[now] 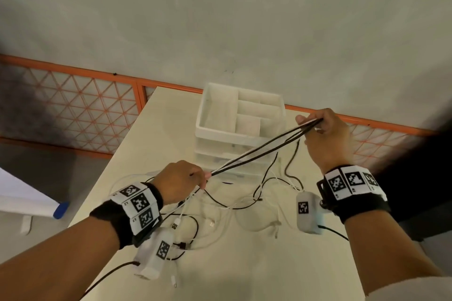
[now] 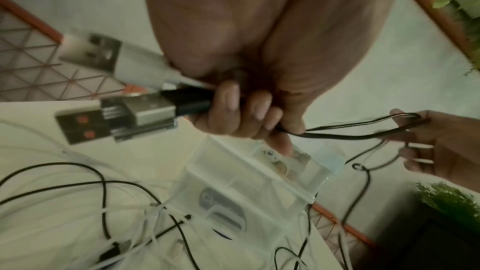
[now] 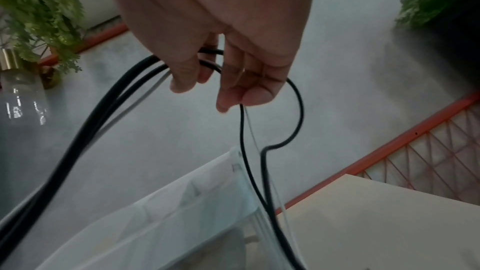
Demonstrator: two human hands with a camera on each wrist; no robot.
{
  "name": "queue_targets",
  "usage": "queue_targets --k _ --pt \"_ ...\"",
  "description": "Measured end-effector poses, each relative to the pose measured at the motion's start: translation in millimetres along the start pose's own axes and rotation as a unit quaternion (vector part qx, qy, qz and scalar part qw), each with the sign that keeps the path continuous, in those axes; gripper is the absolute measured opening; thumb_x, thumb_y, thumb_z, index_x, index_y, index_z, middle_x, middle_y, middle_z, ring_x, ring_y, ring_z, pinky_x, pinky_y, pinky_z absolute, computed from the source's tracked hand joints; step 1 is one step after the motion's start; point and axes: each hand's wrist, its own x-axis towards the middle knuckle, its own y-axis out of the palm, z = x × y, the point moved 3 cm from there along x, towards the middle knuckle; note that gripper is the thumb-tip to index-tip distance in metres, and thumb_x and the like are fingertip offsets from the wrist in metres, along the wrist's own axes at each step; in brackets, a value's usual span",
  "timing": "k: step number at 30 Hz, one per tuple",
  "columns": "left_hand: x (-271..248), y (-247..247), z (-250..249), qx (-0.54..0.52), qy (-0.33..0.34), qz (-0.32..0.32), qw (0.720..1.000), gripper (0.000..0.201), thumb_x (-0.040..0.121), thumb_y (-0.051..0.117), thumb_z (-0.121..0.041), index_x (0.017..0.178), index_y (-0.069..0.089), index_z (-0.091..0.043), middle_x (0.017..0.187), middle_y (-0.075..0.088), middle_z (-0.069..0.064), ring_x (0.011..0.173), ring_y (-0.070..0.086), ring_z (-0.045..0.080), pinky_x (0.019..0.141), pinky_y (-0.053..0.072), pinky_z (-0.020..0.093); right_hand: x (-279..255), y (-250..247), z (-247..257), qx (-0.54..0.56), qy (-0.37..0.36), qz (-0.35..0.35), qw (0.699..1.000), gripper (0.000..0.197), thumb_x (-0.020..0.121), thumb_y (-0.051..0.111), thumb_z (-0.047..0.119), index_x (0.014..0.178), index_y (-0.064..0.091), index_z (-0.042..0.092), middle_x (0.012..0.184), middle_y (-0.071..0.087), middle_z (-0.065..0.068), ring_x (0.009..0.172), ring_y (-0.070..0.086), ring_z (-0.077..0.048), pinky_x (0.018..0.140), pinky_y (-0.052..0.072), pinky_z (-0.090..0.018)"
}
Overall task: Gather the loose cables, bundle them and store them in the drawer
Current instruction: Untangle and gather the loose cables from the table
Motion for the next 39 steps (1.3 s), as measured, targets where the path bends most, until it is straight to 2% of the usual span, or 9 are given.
queue_targets --k 3,6,10,20,26,29,32,36,39 --pt "3.4 -5.6 12.0 -0.03 -0.043 -0.057 0.997 0.037 0.099 0.047 -0.022 0.07 0.067 -0.013 0.107 0.074 0.001 0.061 0.062 0.005 0.055 0.039 0.017 -2.4 -3.5 -9.0 -0.061 0.013 0.017 0.998 0.034 0.085 0.066 0.059 0.081 0.061 0.026 0.07 0.069 -0.003 0.067 0.063 -0.022 0.06 0.045 -0.031" --pt "3.3 -20.7 15.9 -0.065 -0.072 -0.183 0.978 0.033 0.099 0.046 -0.019 0.077 0.068 -0.012 0.106 0.068 -0.008 0.076 0.059 0.02 0.058 0.039 0.022 -3.0 -13.5 -16.5 -0.071 0.015 -0.072 0.995 0.029 0.093 0.063 0.046 0.092 0.066 0.017 0.074 0.065 -0.004 0.062 0.055 -0.019 0.06 0.043 -0.031" --pt "7.5 -40.1 10.3 -0.121 -0.059 -0.293 0.946 0.034 0.099 0.05 -0.029 0.077 0.068 -0.011 0.084 0.068 0.005 0.07 0.057 0.026 0.057 0.035 0.028 -16.3 0.7 -68.2 -0.213 0.156 0.069 0.962 0.027 0.096 0.057 0.043 0.088 0.063 0.019 0.086 0.066 -0.007 0.076 0.061 -0.027 0.063 0.044 -0.029" --pt "17.9 5.3 -0.4 -0.152 -0.06 -0.094 0.982 0.044 0.072 0.079 -0.051 0.096 0.064 -0.017 0.073 0.06 -0.005 0.063 0.054 0.011 0.058 0.041 0.027 -16.3 -19.0 64.4 0.145 -0.036 0.048 0.988 0.046 0.098 0.057 0.046 0.066 0.063 0.013 0.047 0.05 0.0 0.043 0.044 -0.014 0.046 0.038 -0.025" --pt "37.9 52.1 -53.2 -0.203 0.034 0.015 0.978 0.095 0.057 0.076 -0.072 0.138 0.051 -0.03 0.135 0.059 -0.01 0.126 0.055 0.018 0.109 0.041 0.035 -30.4 -32.1 120.5 0.297 -0.069 0.028 0.952 0.027 0.1 0.057 0.028 0.081 0.065 0.012 0.072 0.063 -0.014 0.049 0.052 -0.017 0.046 0.039 -0.026" --pt "39.3 80.6 -47.9 -0.095 0.014 0.077 0.992 0.037 0.079 0.07 -0.054 0.107 0.072 -0.029 0.11 0.071 -0.008 0.106 0.064 0.013 0.087 0.044 0.024 -27.3 -40.1 121.4 0.406 -0.06 0.023 0.912 0.015 0.084 0.05 0.02 0.087 0.064 0.015 0.091 0.066 -0.013 0.062 0.062 -0.016 0.048 0.037 -0.026" --pt "37.6 92.1 -20.4 0.036 -0.057 0.101 0.993 0.041 0.084 0.06 -0.049 0.058 0.054 -0.017 0.064 0.058 -0.002 0.063 0.054 0.017 0.054 0.037 0.025 -20.2 -45.6 95.3 0.357 -0.063 -0.047 0.931 0.016 0.072 0.055 0.024 0.086 0.062 0.018 0.078 0.069 0.003 0.071 0.063 -0.021 0.052 0.041 -0.031" --pt "38.3 70.7 0.5 -0.013 -0.099 0.097 0.99 0.034 0.087 0.06 -0.042 0.065 0.06 -0.016 0.052 0.049 -0.004 0.047 0.045 0.016 0.046 0.033 0.023 -3.2 -34.9 34.9 0.127 -0.008 -0.073 0.989 0.02 0.081 0.058 0.044 0.085 0.066 0.027 0.084 0.072 -0.002 0.072 0.067 -0.034 0.06 0.054 -0.046" --pt "37.9 41.9 2.0 -0.106 -0.103 0.067 0.987 0.029 0.091 0.061 -0.038 0.088 0.068 -0.01 0.051 0.038 -0.004 0.04 0.031 0.013 0.041 0.026 0.019 13.5 -25.3 12.5 0.152 0.072 -0.008 0.986 0.006 0.092 0.057 0.024 0.095 0.06 0.021 0.092 0.064 -0.015 0.062 0.058 -0.026 0.053 0.048 -0.031"
